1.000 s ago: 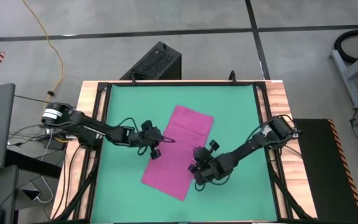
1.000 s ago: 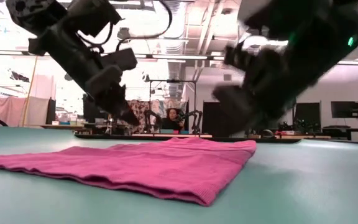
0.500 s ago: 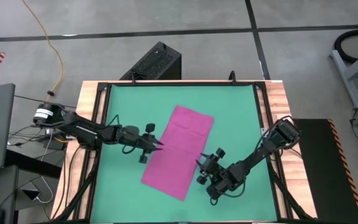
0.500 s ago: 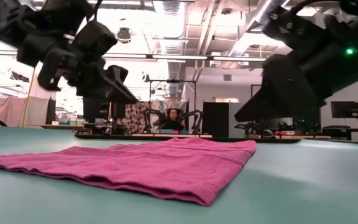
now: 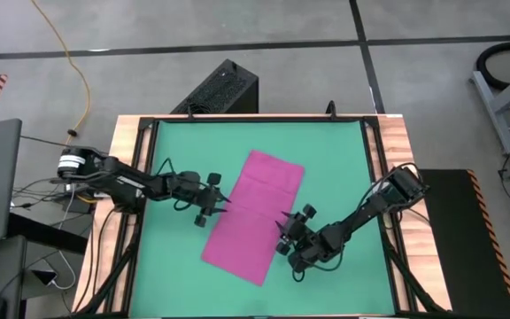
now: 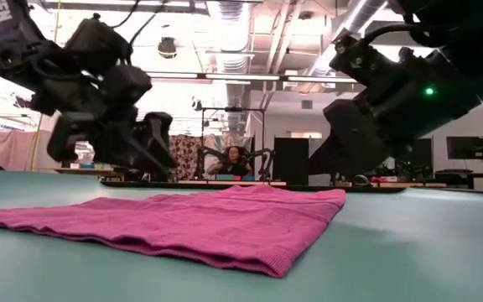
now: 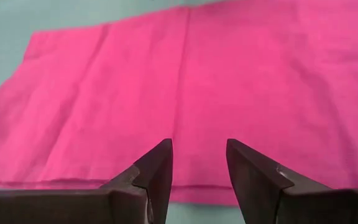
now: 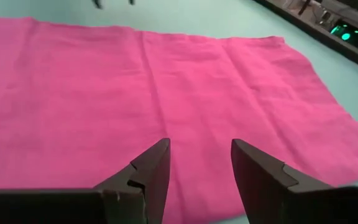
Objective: Roll towel
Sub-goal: Fold the pink towel
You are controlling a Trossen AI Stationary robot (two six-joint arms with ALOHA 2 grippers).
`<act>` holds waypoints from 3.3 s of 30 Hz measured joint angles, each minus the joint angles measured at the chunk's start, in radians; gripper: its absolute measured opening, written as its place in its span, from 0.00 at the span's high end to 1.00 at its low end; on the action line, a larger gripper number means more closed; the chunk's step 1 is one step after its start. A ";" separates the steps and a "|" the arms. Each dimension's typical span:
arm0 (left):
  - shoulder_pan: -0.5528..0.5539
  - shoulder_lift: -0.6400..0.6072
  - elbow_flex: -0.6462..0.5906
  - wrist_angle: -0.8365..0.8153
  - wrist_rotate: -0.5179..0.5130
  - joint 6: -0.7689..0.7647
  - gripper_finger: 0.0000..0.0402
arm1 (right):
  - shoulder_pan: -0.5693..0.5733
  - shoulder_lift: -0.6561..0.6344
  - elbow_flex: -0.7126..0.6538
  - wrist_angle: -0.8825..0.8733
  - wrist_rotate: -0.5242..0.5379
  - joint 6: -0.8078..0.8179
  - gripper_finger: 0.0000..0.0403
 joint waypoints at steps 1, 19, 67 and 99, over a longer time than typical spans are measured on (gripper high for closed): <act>0.012 0.017 0.002 0.010 0.002 0.002 0.65 | 0.000 0.000 0.000 0.000 -0.004 0.000 0.53; 0.051 0.172 0.107 -0.062 0.027 0.017 0.65 | -0.015 0.034 -0.109 0.114 -0.072 0.055 0.53; 0.069 0.174 0.108 -0.183 -0.015 -0.044 0.65 | -0.071 0.104 -0.132 0.320 -0.148 -0.063 0.58; 0.020 -0.072 0.182 -0.420 -0.185 -0.214 1.00 | -0.080 -0.101 -0.016 0.077 -0.146 -0.278 0.99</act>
